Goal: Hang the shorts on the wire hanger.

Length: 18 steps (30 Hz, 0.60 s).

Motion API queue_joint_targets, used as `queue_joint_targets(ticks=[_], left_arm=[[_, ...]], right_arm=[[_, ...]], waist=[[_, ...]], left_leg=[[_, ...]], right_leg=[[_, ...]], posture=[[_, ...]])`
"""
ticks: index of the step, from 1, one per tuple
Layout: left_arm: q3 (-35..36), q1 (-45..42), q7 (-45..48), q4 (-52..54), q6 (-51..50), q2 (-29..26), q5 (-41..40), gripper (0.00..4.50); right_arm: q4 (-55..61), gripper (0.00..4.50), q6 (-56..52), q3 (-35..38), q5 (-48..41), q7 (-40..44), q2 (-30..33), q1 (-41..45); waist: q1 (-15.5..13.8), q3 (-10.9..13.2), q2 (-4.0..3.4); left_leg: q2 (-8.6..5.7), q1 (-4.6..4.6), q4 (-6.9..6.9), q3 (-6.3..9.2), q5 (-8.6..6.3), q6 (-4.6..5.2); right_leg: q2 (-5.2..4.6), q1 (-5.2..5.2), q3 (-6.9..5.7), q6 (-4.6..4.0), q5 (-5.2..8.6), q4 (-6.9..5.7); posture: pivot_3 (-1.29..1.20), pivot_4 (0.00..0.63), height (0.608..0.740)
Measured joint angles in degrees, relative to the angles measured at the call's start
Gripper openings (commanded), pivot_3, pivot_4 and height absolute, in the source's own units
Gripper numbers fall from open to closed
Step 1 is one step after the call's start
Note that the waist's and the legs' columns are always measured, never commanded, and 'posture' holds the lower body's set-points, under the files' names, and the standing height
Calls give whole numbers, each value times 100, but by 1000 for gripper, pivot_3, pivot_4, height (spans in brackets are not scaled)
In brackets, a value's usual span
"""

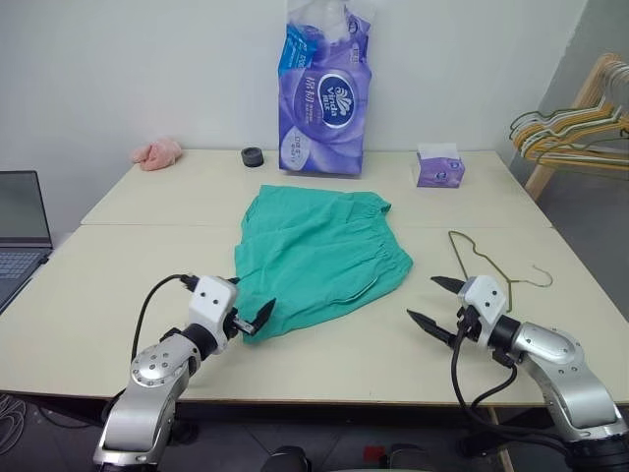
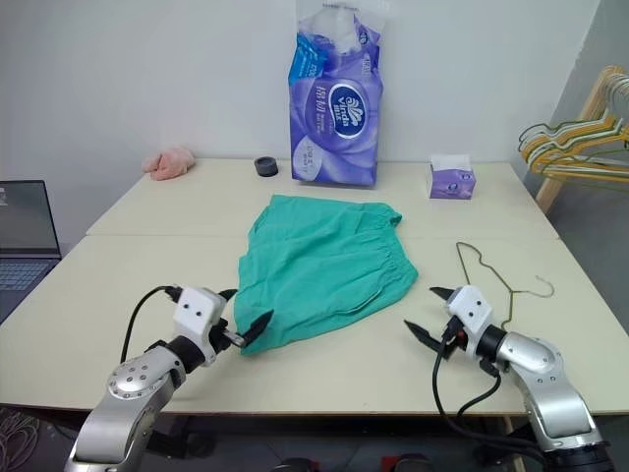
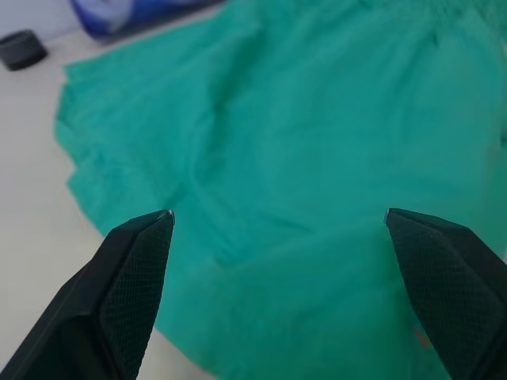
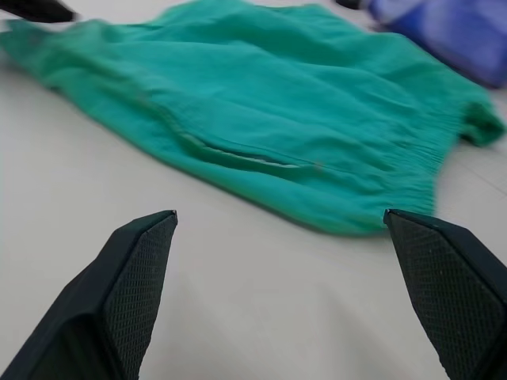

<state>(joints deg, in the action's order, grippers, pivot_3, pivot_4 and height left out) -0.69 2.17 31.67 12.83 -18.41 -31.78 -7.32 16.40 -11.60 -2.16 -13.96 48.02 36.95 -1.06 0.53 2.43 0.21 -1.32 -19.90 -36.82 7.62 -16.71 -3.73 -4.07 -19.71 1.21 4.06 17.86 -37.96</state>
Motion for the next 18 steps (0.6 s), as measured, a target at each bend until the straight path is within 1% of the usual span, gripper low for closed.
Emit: queue_joint_targets(ticks=[6,10,11,14,18], left_arm=[[-636,-394,27,-619,146,-1,626,4500],[-781,-524,103,-692,183,86,718,4500],[-779,-520,188,-670,146,103,660,4500],[-723,-317,745,-420,-115,41,101,4500],[-378,-159,1145,-142,-585,-55,-578,4500]], right_arm=[[351,4474,-230,-42,-67,20,15,46],[479,4474,-295,-49,-70,27,22,32],[495,4474,-304,-49,-72,31,30,30],[499,4474,-333,-17,-73,44,98,30],[498,4474,-341,35,-75,47,140,18]], waist=[[85,11,8],[125,13,6],[133,14,6],[152,33,1],[155,61,-3]], left_leg=[[1,-1,1,8,0,0],[2,0,1,9,-1,0],[3,0,2,10,-1,0],[5,0,2,9,-1,0],[6,-1,2,13,-1,1]], right_leg=[[0,1,-6,0,0,0],[0,2,-7,1,1,0],[0,2,-7,1,2,0],[0,1,-8,1,4,-2],[0,1,-13,2,5,-3]], posture=[[-75,19,740],[-91,24,740],[-93,26,740],[-94,29,740],[-95,29,740]])
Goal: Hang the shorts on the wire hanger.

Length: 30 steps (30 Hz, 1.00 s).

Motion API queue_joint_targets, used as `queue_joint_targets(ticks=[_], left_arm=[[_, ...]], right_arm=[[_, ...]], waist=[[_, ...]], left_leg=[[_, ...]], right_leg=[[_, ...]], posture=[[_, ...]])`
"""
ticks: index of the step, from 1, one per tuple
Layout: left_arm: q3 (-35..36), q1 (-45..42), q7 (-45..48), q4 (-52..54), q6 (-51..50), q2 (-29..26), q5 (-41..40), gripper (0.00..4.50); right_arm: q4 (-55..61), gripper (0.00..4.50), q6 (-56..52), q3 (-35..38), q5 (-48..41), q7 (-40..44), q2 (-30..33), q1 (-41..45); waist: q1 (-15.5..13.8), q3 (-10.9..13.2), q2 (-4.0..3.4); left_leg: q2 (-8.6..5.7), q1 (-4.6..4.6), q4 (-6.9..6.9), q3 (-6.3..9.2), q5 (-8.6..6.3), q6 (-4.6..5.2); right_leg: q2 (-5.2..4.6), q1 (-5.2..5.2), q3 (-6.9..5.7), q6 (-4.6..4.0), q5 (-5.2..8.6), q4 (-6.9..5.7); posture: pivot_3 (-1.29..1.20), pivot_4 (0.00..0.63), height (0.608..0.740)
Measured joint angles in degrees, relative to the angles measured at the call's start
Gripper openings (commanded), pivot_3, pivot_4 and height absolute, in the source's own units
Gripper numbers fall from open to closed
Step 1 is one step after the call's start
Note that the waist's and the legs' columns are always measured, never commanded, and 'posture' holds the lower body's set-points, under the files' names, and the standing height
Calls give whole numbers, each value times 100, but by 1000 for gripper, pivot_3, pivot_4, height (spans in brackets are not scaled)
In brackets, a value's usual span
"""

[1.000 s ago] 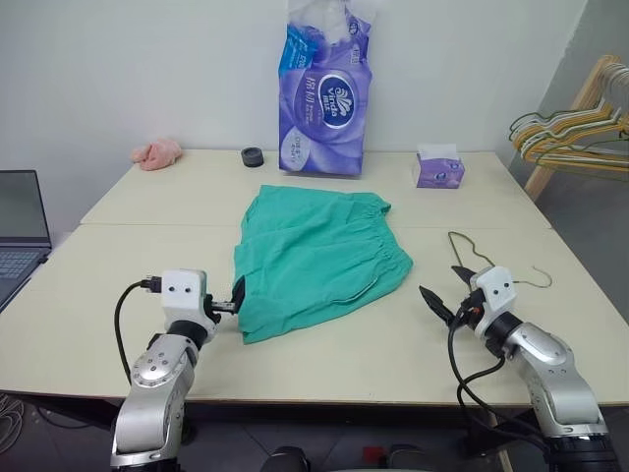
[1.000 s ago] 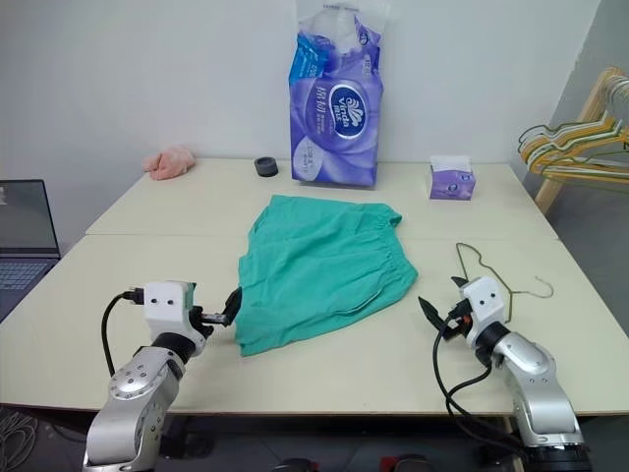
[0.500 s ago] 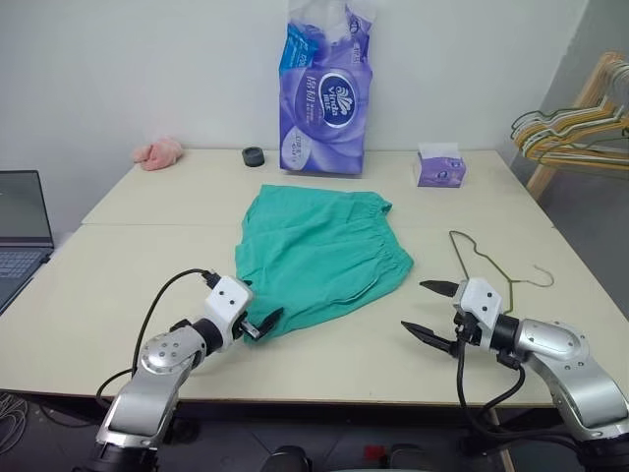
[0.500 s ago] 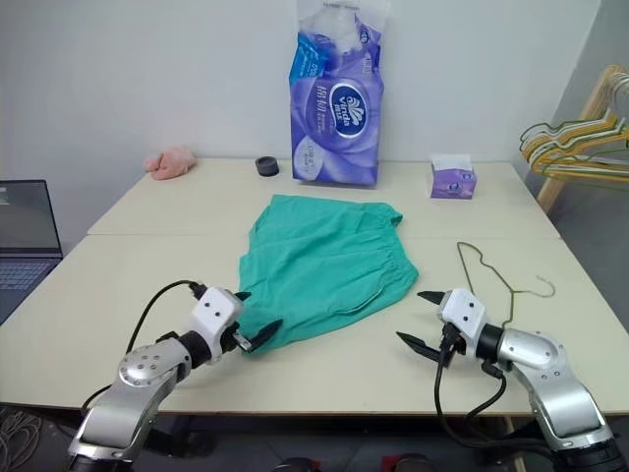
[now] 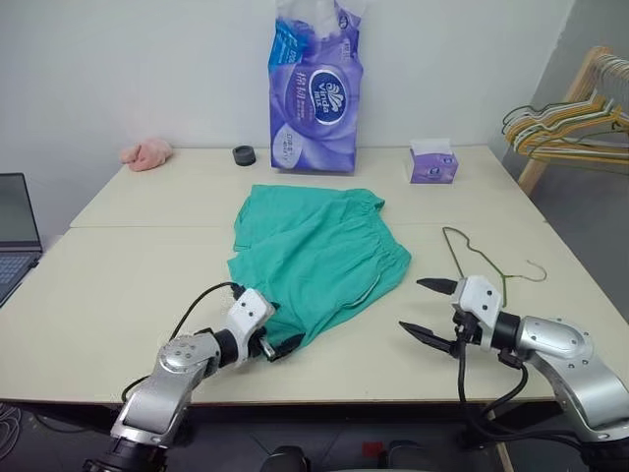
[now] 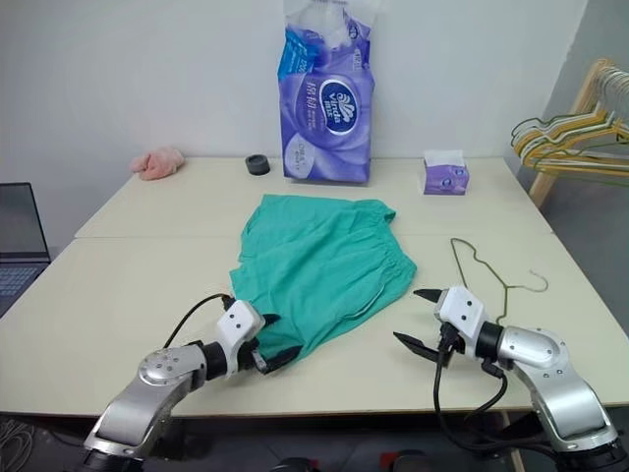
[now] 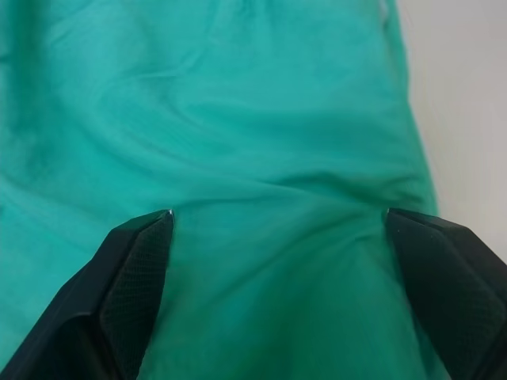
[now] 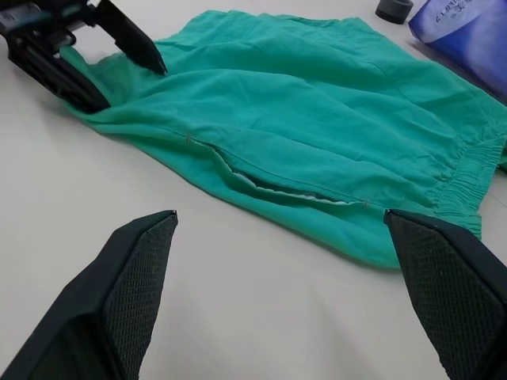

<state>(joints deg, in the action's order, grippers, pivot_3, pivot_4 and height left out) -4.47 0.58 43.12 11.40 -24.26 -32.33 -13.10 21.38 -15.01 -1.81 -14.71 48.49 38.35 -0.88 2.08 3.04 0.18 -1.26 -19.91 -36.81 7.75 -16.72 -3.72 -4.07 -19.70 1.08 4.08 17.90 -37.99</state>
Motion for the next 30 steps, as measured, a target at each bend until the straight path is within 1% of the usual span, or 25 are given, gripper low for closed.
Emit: queue_joint_targets(ticks=[5,8,9,11,14,20,23,25,30], left_arm=[[407,91,128,314,-158,-66,-439,4500],[439,283,226,535,-182,-106,-554,4500],[355,336,266,582,-165,-185,-519,4500],[-5,392,238,581,-85,-293,-173,4500],[-403,359,36,368,25,-227,259,4500],[-512,15,-367,61,323,-83,704,4500],[-509,-23,-534,-69,425,8,768,3963],[-449,-50,-662,-188,495,13,773,3419],[127,-177,-876,-657,489,-41,745,1947]], right_arm=[[2,4474,-2,5,-5,17,12,-41],[2,4474,-2,14,-6,29,48,-47],[2,4474,-2,19,-7,35,50,-46],[0,4474,-2,20,-7,65,56,-36],[-3,4474,-2,13,-7,120,56,23],[-3,4474,-2,-10,-3,128,46,113],[-18,4500,44,-76,44,105,32,154],[-172,4500,240,-202,297,-1,-34,321],[-1375,4500,1080,-821,1529,-478,-115,1170]], waist=[[4,9,-6],[12,11,-8],[12,11,-8],[2,14,-14],[-8,16,-11],[-17,16,-11],[-16,15,-12],[-9,16,-13],[92,18,-14]], left_leg=[[0,0,0,-3,0,0],[0,0,0,-3,-1,0],[0,0,0,-2,0,0],[-3,1,0,-5,-1,1],[-2,1,0,-4,-1,1],[-2,2,0,-3,-1,1],[-1,4,0,-2,-1,1],[1,7,2,-1,-1,1],[2,6,10,-2,0,0]], right_leg=[[0,1,4,1,0,2],[0,1,4,0,0,2],[0,1,4,0,0,2],[-1,3,5,1,0,4],[0,3,4,0,0,4],[0,4,3,1,1,4],[0,4,3,2,1,3],[1,4,1,6,4,2],[4,-4,2,0,5,1]], posture=[[-92,30,740],[-90,29,740],[-90,29,740],[-87,26,740],[-87,27,740],[-91,31,740],[-90,32,740],[-89,31,740],[-75,29,740]])
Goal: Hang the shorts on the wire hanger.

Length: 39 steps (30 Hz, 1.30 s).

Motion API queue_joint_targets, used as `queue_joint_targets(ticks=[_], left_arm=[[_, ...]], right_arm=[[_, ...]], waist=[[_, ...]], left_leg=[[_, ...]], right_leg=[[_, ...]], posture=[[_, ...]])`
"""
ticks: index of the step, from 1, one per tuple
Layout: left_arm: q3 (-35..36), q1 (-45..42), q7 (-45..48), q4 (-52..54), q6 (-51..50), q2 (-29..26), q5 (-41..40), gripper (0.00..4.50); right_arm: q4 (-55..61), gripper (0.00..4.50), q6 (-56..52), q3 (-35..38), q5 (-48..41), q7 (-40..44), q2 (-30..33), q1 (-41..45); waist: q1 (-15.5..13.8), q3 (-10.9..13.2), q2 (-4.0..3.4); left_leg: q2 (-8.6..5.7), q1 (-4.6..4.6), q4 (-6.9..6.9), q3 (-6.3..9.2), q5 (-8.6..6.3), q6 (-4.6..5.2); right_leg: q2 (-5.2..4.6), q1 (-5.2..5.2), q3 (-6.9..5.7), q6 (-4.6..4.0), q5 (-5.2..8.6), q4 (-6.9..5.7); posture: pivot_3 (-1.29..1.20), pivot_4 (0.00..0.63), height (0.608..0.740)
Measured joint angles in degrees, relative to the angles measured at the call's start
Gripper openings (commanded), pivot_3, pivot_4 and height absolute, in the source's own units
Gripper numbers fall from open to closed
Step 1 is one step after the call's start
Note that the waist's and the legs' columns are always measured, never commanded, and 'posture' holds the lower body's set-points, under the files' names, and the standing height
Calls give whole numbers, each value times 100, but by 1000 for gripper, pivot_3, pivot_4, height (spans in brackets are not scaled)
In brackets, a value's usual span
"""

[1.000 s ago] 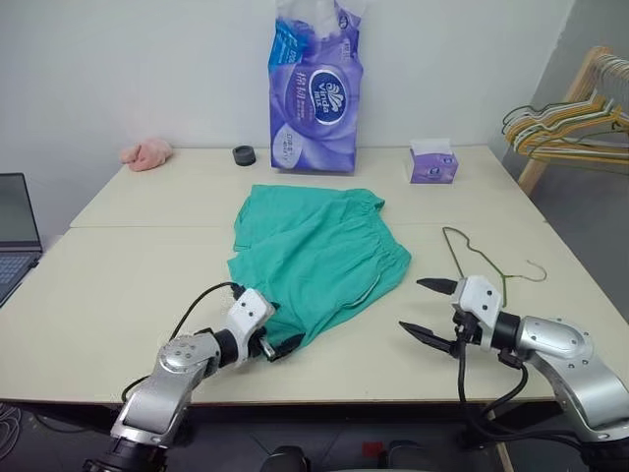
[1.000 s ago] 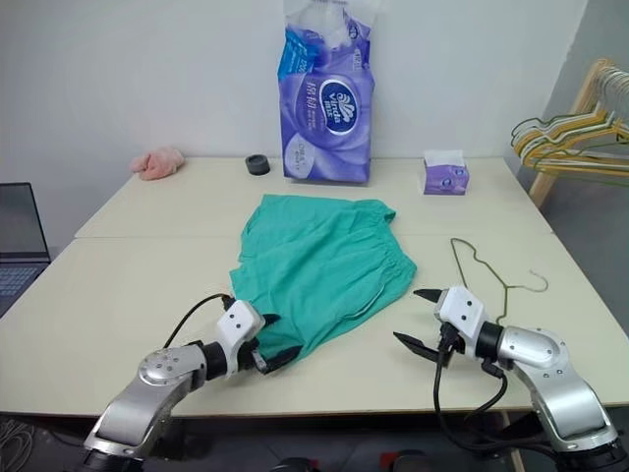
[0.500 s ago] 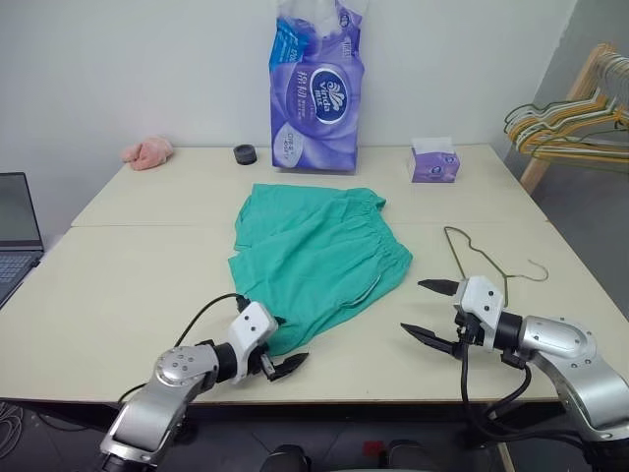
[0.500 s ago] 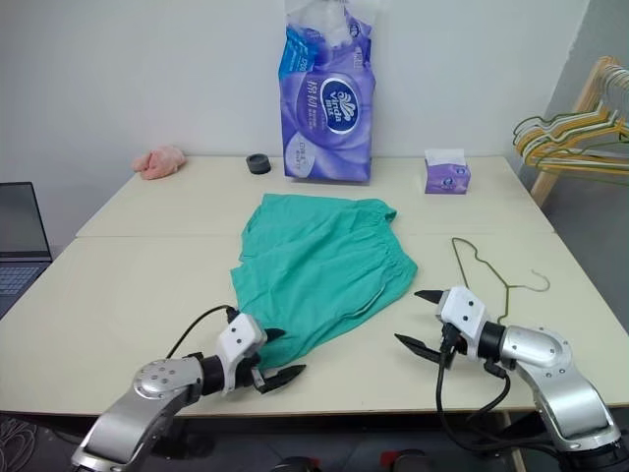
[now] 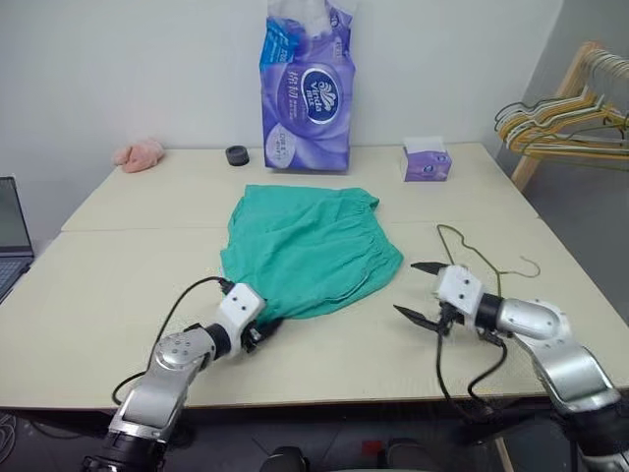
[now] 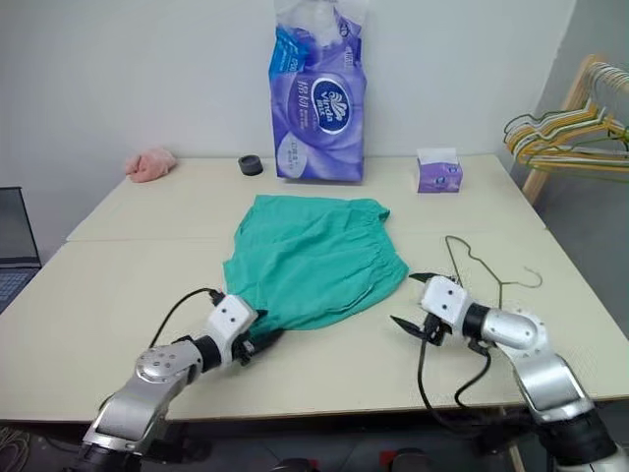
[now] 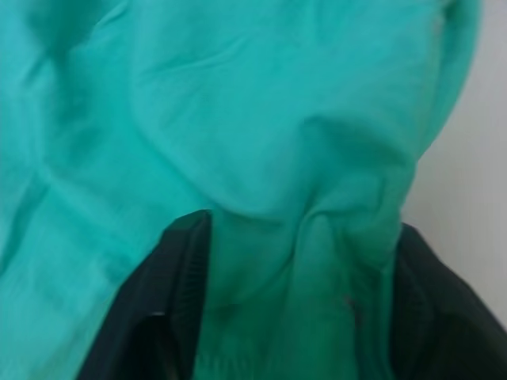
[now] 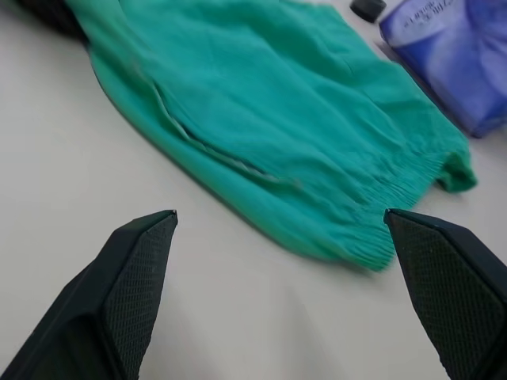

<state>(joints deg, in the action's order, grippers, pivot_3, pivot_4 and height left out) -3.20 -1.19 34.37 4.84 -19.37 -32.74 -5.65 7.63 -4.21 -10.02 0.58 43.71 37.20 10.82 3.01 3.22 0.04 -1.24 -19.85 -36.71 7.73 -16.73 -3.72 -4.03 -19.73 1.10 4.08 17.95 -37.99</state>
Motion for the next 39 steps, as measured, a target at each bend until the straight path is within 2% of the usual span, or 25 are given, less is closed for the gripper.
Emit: queue_joint_targets(ticks=[6,7,14,18,28,33,39], left_arm=[[555,-76,184,-88,-84,-49,-433,157],[635,-76,257,-68,-141,-46,-566,22],[1059,-172,484,172,-449,-18,-1268,22],[1161,-209,506,242,-593,-24,-1465,0],[1003,-37,729,383,-641,-241,-1396,0],[619,-19,907,389,-614,-257,-1215,0],[119,22,1286,480,-587,-363,-1099,0]], right_arm=[[-1309,4500,723,-552,773,-230,-325,698],[-1505,4500,834,-625,864,-264,-396,820],[-2850,4500,1435,-1173,1489,-569,-1113,1742],[-3574,3551,1703,-1369,1832,-937,-1460,2189],[-4642,58,2266,-1365,2294,-1751,-1331,2806],[-4581,23,2506,-1338,2351,-1868,-1063,2934],[-3744,23,2468,-1265,2287,-1358,-417,2557]], waist=[[28,8,10],[29,8,10],[51,8,11],[61,8,11],[106,10,8],[141,10,9],[185,11,6]], left_leg=[[-3,-7,0,-1,1,-3],[-3,-6,0,0,1,-3],[-3,-6,1,1,5,-10],[-4,-7,0,2,14,-26],[-6,-8,3,-3,14,-26],[-5,-9,4,-4,14,-25],[-4,-11,5,-3,2,-4]], right_leg=[[-6,-8,5,-2,0,0],[-6,-8,3,-2,0,0],[-5,-14,7,-3,-1,-5],[-5,-20,8,-4,-1,-7],[-5,-26,20,-5,-1,-12],[-5,-25,19,-5,-1,-11],[-5,-25,23,-5,-1,-9]], posture=[[-65,31,740],[-64,31,740],[-53,31,740],[-46,29,740],[-55,30,740],[-71,31,740],[-86,30,740]])
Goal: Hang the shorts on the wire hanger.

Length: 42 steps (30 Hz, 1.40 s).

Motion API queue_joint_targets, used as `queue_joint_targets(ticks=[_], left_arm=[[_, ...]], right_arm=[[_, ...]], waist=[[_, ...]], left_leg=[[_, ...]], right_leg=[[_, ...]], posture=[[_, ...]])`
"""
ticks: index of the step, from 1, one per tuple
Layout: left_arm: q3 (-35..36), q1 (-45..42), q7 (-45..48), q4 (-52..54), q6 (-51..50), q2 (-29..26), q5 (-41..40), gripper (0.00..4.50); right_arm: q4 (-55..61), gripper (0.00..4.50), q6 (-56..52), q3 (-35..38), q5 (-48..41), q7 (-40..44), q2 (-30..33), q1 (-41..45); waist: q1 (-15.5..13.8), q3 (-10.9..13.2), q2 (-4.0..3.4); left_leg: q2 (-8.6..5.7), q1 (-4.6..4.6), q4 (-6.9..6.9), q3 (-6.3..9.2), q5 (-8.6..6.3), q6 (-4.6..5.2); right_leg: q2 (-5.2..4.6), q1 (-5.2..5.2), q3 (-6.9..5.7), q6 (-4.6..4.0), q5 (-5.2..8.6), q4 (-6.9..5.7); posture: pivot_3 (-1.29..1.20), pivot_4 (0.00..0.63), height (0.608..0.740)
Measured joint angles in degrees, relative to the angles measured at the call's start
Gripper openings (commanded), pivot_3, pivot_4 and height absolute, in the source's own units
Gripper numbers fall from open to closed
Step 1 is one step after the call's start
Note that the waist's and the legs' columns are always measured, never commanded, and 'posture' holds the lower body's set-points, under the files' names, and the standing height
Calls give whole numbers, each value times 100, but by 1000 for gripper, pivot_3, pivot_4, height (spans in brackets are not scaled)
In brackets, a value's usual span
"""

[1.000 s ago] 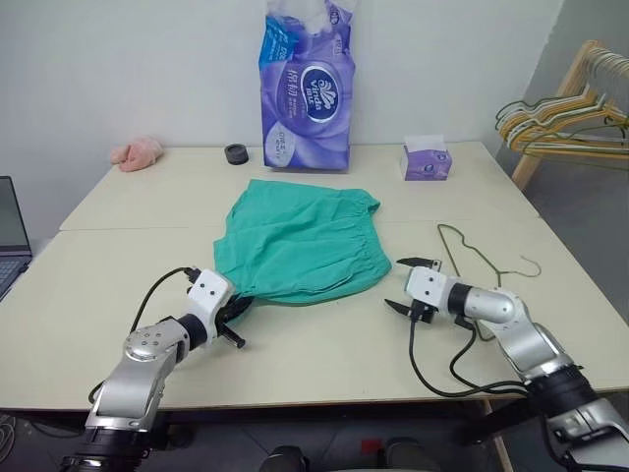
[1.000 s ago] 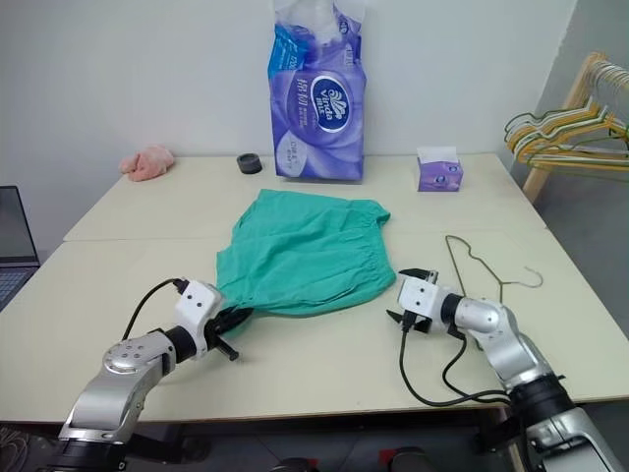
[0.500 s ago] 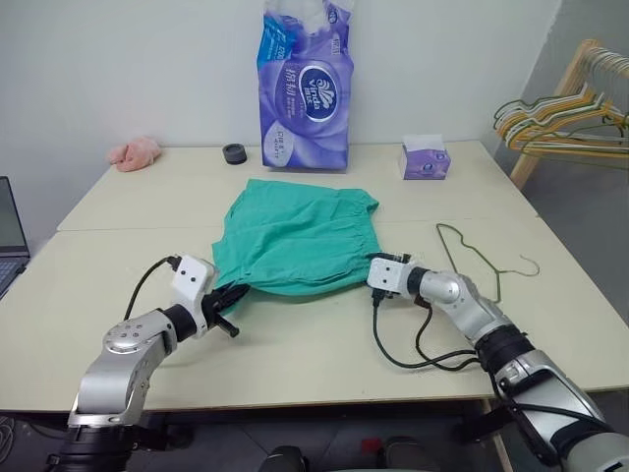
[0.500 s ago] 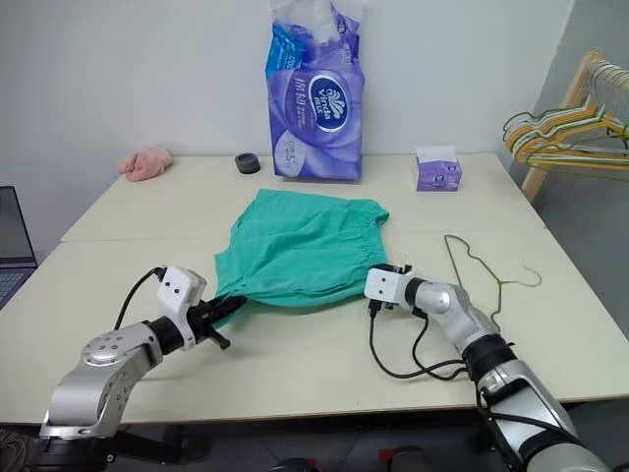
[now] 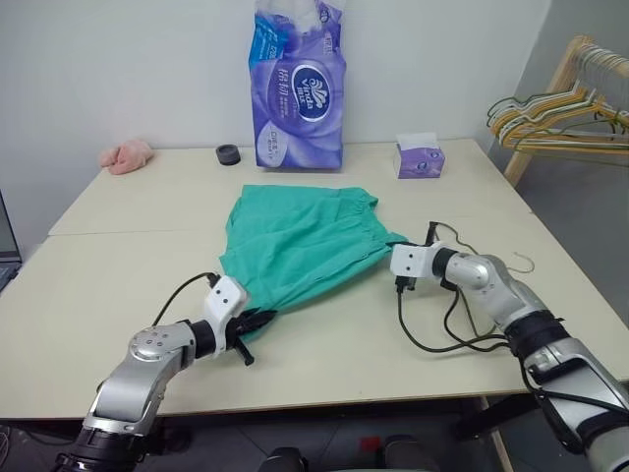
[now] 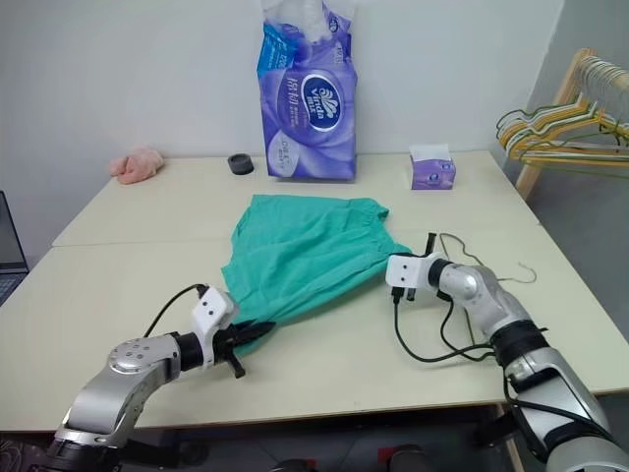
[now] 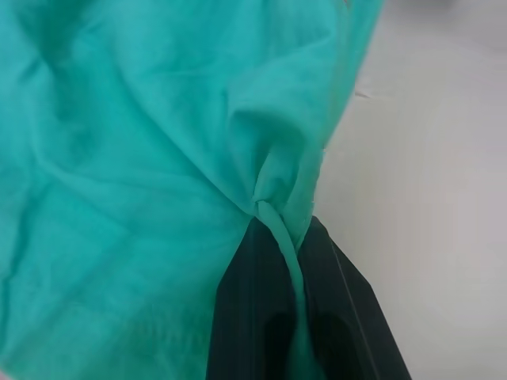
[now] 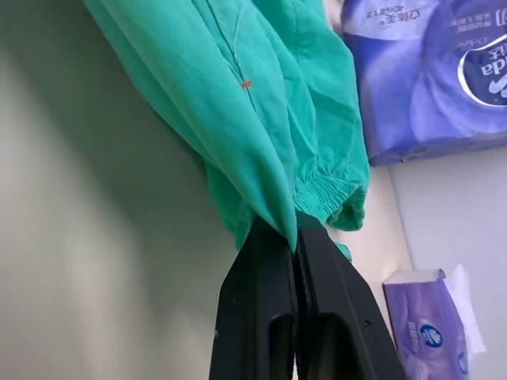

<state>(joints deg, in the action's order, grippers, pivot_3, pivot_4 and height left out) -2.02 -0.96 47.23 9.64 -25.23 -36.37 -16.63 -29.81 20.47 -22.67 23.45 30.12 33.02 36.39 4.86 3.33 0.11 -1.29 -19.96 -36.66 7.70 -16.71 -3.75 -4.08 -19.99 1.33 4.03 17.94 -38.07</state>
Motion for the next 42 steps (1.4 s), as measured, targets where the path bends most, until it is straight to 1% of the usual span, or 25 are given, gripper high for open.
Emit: queue_joint_targets(ticks=[2,5,9,11,16,21,28,30,31,32,34,39,41,42], left_arm=[[-119,38,154,109,-32,-48,-13,0],[-369,170,587,352,-124,-320,-112,0],[-579,327,1123,697,-320,-664,-297,0],[-601,374,1319,846,-365,-814,-398,0],[-609,447,1634,950,-480,-1134,-539,0],[-607,630,1803,1102,-681,-1328,-729,0],[-607,768,1791,1259,-699,-1358,-774,0],[-607,768,1678,1272,-734,-1281,-779,0],[-606,765,1614,1282,-792,-1212,-808,454],[-607,759,1536,1297,-884,-1112,-855,614],[-607,759,1436,1363,-1080,-1025,-996,1154],[-594,762,1379,1565,-1259,-1027,-1171,2635],[-545,764,1340,1578,-1307,-1026,-1240,3275],[-482,759,1318,1587,-1309,-1015,-1265,3562]], right_arm=[[524,23,-173,71,-113,371,312,-353],[1842,23,-611,222,-532,1296,1144,-1340],[3108,23,-1425,503,-1027,2089,1714,-2175],[3468,23,-1720,622,-1192,2313,1866,-2305],[4197,23,-2277,766,-1555,2808,2122,-2589],[4620,23,-2587,788,-1800,3241,2293,-2817],[4597,23,-2457,779,-1739,3346,2289,-2853],[4545,23,-2401,769,-1759,3421,2283,-2813],[4550,0,-2416,769,-1796,3493,2285,-2809],[4577,206,-2451,766,-1839,3614,2300,-2810],[4657,652,-2482,753,-1942,3820,2379,-2817],[4749,2308,-2484,772,-2110,4159,2611,-2893],[4748,3013,-2492,847,-2257,4243,2684,-2892],[4739,3294,-2527,951,-2367,4270,2717,-2890]], waist=[[-5,0,0],[-42,6,-10],[26,12,-18],[33,12,-20],[9,18,-14],[-5,26,-5],[-11,31,0],[-12,31,0],[-13,31,0],[-16,33,0],[-19,42,13],[-26,49,18],[-27,53,16],[-27,57,18]], left_leg=[[0,-4,0,0,-1,1],[-2,-19,-4,2,-1,2],[5,-5,-5,-9,-3,5],[9,2,0,-9,-3,6],[6,-2,-1,-7,-4,7],[6,0,-2,-6,-5,8],[6,0,-3,-7,-5,8],[6,0,-3,-6,-5,8],[6,0,-4,-5,-5,8],[6,1,-4,-5,-5,8],[7,1,-4,-1,-5,8],[7,3,-6,0,-5,8],[7,3,-6,0,-5,8],[7,3,-7,0,-5,8]], right_leg=[[0,-1,-3,0,0,1],[-4,-2,-1,0,1,10],[6,2,5,2,2,0],[10,6,4,1,3,1],[7,10,0,-1,5,7],[5,14,-4,0,6,8],[5,15,-4,0,6,8],[5,16,-4,0,5,9],[5,19,-5,0,6,9],[5,21,-6,0,6,10],[5,22,-10,0,6,9],[5,27,-12,1,6,10],[5,27,-12,1,6,10],[5,27,-12,0,6,10]], posture=[[-101,31,740],[-111,30,740],[-123,29,740],[-126,29,740],[-127,28,740],[-114,27,740],[-109,28,740],[-106,29,740],[-106,29,740],[-105,29,740],[-105,30,740],[-103,30,740],[-105,31,740],[-106,32,740]])
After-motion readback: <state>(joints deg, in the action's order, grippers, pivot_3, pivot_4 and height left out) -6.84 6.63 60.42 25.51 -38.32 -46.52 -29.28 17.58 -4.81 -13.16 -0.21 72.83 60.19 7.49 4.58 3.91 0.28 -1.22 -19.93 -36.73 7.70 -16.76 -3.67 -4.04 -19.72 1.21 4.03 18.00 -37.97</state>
